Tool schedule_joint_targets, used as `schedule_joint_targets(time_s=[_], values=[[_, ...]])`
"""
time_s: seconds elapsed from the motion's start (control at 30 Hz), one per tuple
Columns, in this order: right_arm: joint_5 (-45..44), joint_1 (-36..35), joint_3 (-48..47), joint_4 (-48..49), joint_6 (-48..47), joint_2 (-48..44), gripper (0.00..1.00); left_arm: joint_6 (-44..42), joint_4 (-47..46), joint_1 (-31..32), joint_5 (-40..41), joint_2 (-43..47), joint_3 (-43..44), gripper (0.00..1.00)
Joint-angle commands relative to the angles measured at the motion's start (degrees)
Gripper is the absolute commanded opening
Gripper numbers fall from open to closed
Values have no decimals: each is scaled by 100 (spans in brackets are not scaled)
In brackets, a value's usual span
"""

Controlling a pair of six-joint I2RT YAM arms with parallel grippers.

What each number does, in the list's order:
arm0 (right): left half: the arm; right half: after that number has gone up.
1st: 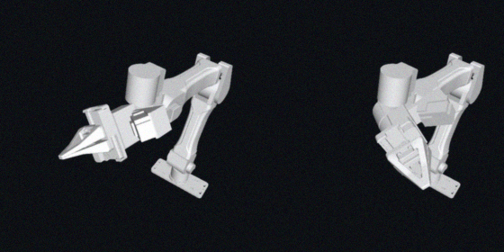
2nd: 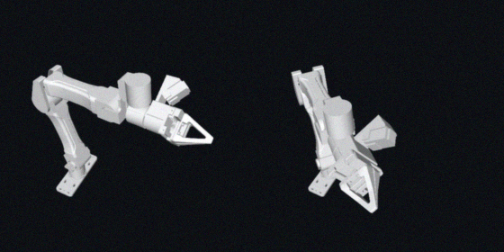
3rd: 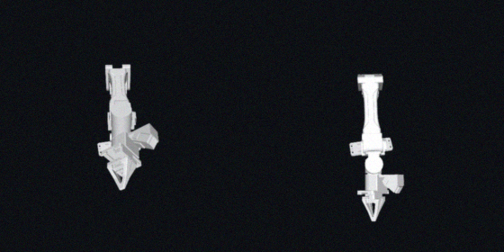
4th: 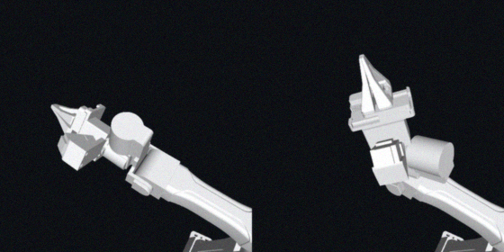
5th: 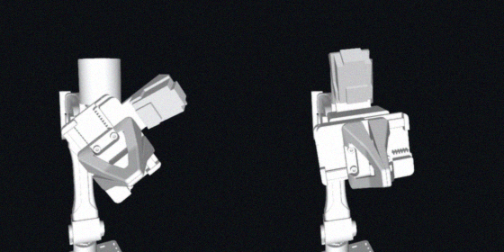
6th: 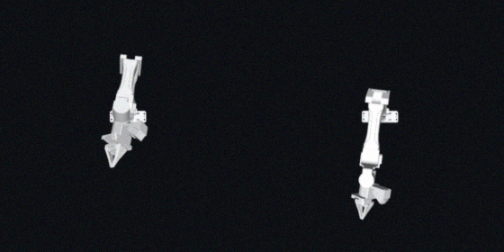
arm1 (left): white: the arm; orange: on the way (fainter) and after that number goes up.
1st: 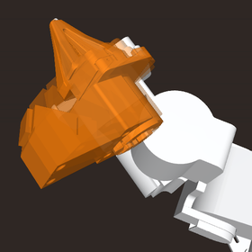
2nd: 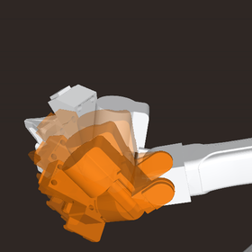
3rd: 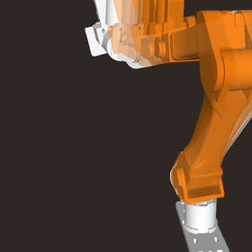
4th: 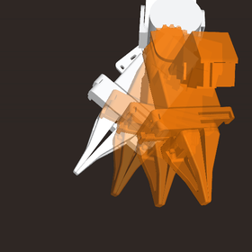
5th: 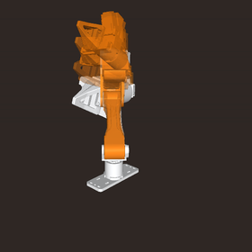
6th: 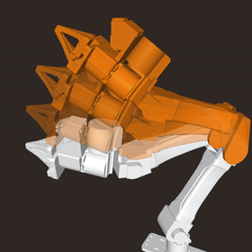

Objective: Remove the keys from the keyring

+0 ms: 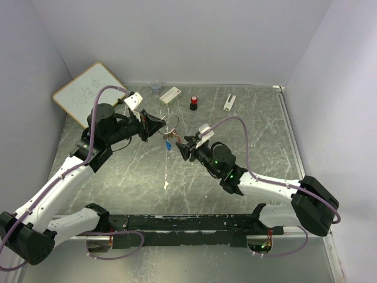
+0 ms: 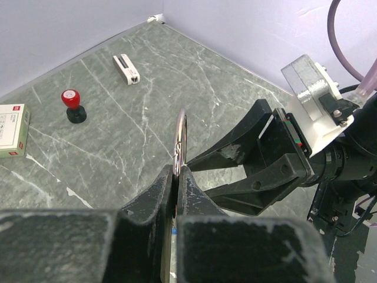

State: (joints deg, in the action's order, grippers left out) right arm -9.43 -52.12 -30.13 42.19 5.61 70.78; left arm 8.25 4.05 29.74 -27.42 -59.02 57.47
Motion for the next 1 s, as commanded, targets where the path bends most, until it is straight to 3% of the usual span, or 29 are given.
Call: schedule_joint_targets(time_s=[0.0,0.97], values=[[93,14,-179,248,27,79,44,98,-297,46,-221,128,151,10],[59,17,-497,599,-266,478,41,159,-322,51,-183,516,-43,9]])
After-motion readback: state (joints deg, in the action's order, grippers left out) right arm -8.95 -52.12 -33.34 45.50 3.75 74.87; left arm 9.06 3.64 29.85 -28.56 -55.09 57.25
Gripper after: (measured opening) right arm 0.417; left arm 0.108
